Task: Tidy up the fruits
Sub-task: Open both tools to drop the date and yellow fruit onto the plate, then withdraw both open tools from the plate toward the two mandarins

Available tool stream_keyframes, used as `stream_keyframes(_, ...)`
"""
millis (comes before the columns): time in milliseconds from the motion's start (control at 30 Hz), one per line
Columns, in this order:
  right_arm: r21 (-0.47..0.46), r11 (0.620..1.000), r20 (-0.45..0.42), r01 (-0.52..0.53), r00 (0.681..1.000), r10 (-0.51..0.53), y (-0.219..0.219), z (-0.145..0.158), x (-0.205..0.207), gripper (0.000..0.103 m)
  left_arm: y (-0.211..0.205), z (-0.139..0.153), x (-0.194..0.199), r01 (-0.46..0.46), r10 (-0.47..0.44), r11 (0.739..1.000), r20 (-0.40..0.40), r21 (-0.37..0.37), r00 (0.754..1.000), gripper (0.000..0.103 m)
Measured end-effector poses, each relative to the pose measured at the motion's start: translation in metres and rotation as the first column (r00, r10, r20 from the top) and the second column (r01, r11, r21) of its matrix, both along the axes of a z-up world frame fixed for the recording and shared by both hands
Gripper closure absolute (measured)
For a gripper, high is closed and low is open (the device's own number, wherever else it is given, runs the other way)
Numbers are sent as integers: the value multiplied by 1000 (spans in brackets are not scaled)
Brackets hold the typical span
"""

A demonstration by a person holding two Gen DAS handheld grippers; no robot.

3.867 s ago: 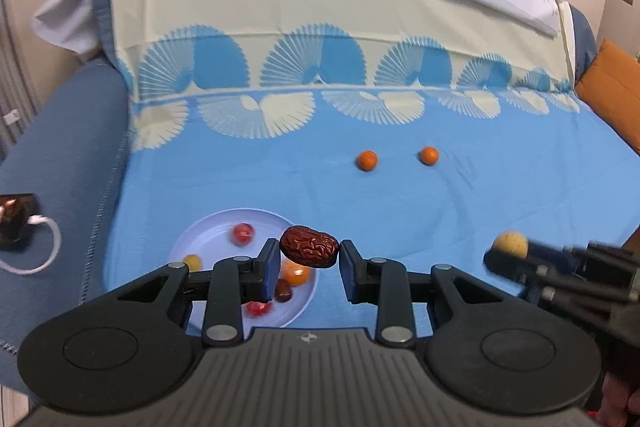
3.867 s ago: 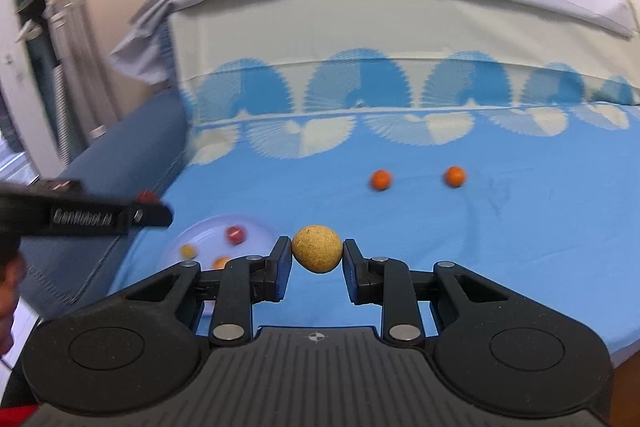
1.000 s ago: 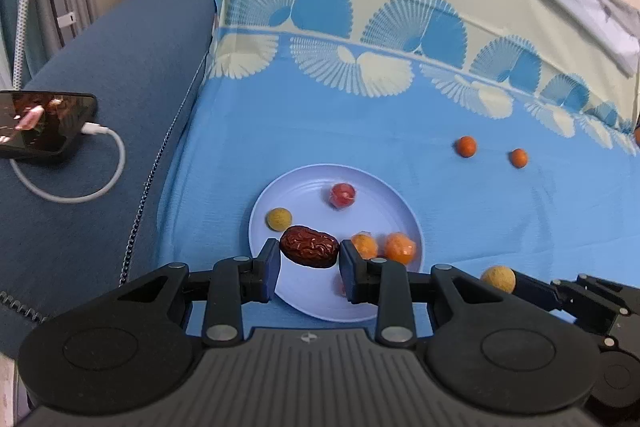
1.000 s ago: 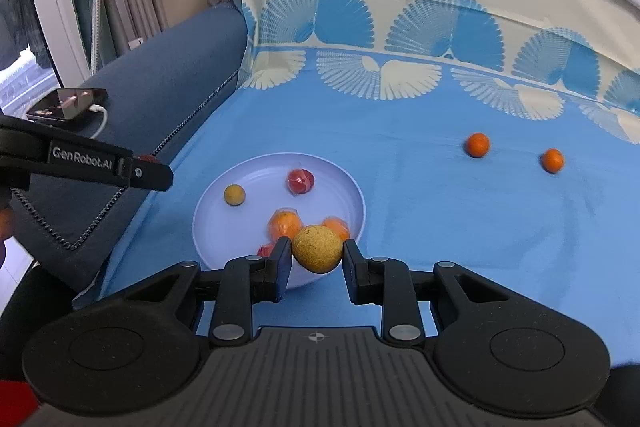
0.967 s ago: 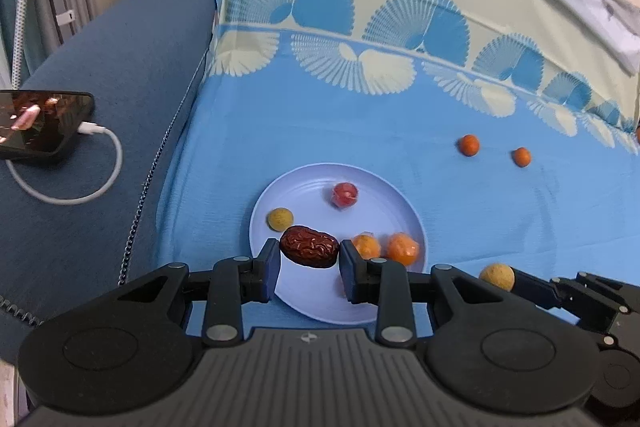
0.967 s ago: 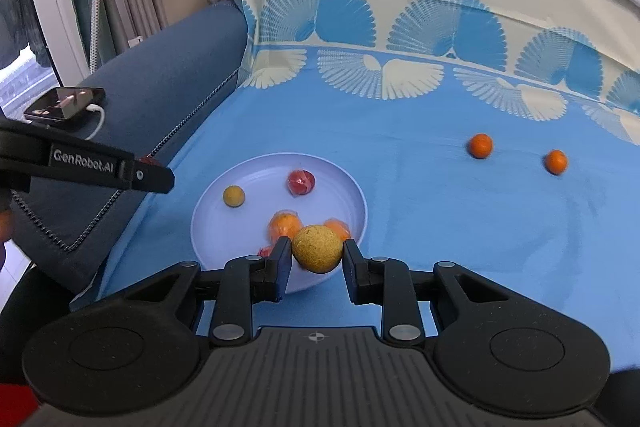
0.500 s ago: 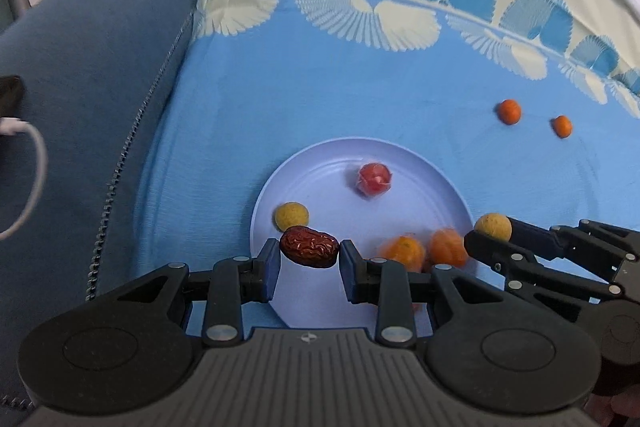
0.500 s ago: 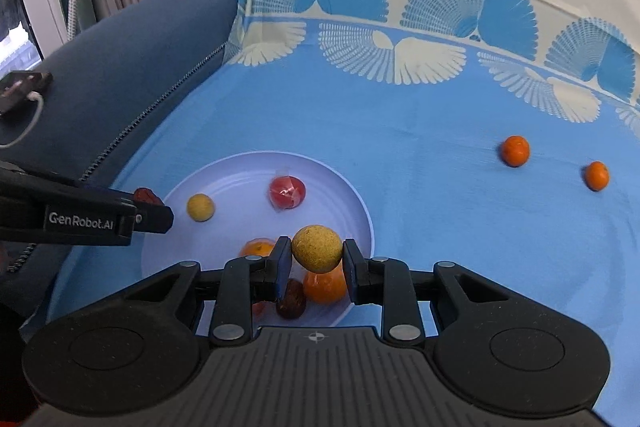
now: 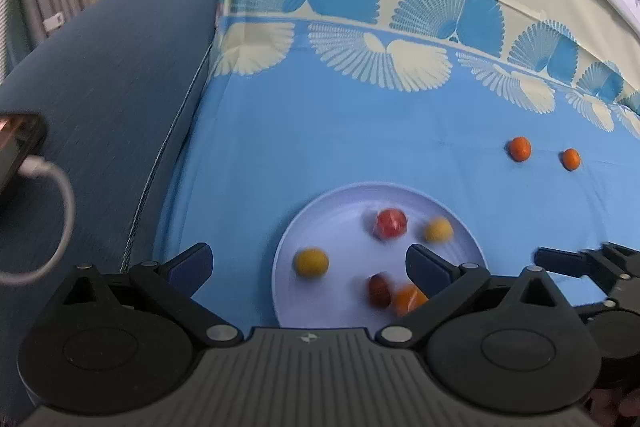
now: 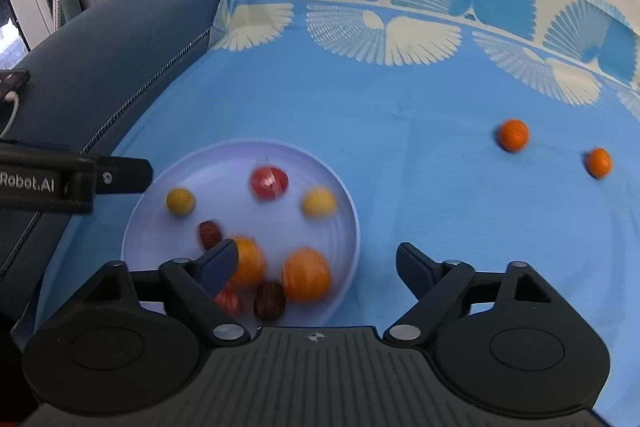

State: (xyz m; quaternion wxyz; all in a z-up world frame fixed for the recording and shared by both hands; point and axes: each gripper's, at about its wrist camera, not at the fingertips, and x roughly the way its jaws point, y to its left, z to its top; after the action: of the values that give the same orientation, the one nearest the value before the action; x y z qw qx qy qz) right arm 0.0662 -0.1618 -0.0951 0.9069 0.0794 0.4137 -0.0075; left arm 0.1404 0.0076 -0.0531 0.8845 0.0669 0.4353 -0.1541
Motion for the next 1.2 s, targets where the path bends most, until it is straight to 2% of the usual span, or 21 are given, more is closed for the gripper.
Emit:
stream_keyframes(200,37,998,-44,46,998,-44,6,20,-54,5,11,5,-35,-17,18,1000,-87,9,996,0)
stream_keyframes(300,29,998,-10,50,999,-50,15,34,-79,3,17,5,-56,-30,35,999,-117,44,992,0)
stream_keyframes(400,-26,999,52,34,998,-33,23,49,-97,1,25,13,-76,-43,47,999,-125,31,991,0)
stream_keyframes(733,-93,995,226,46,974,-24,29,91,-156,1,19,54,-131,-3,3,1000,-20,5,1000,0)
stream_keyframes(867,-116,991,263,61,964,-29,30,100,-170,1,11,66,-146,10,-10,1000,24,12,1000,0)
stream_keyframes(1000,-130,988,314,80,949,-35,29,109,-186,1,9,80,-157,16,-16,1000,52,-12,999,0)
stream_keyframes(1200,-140,985,343,105,938,-51,31,117,-206,1,12,94,-178,28,-25,999,96,-30,995,0)
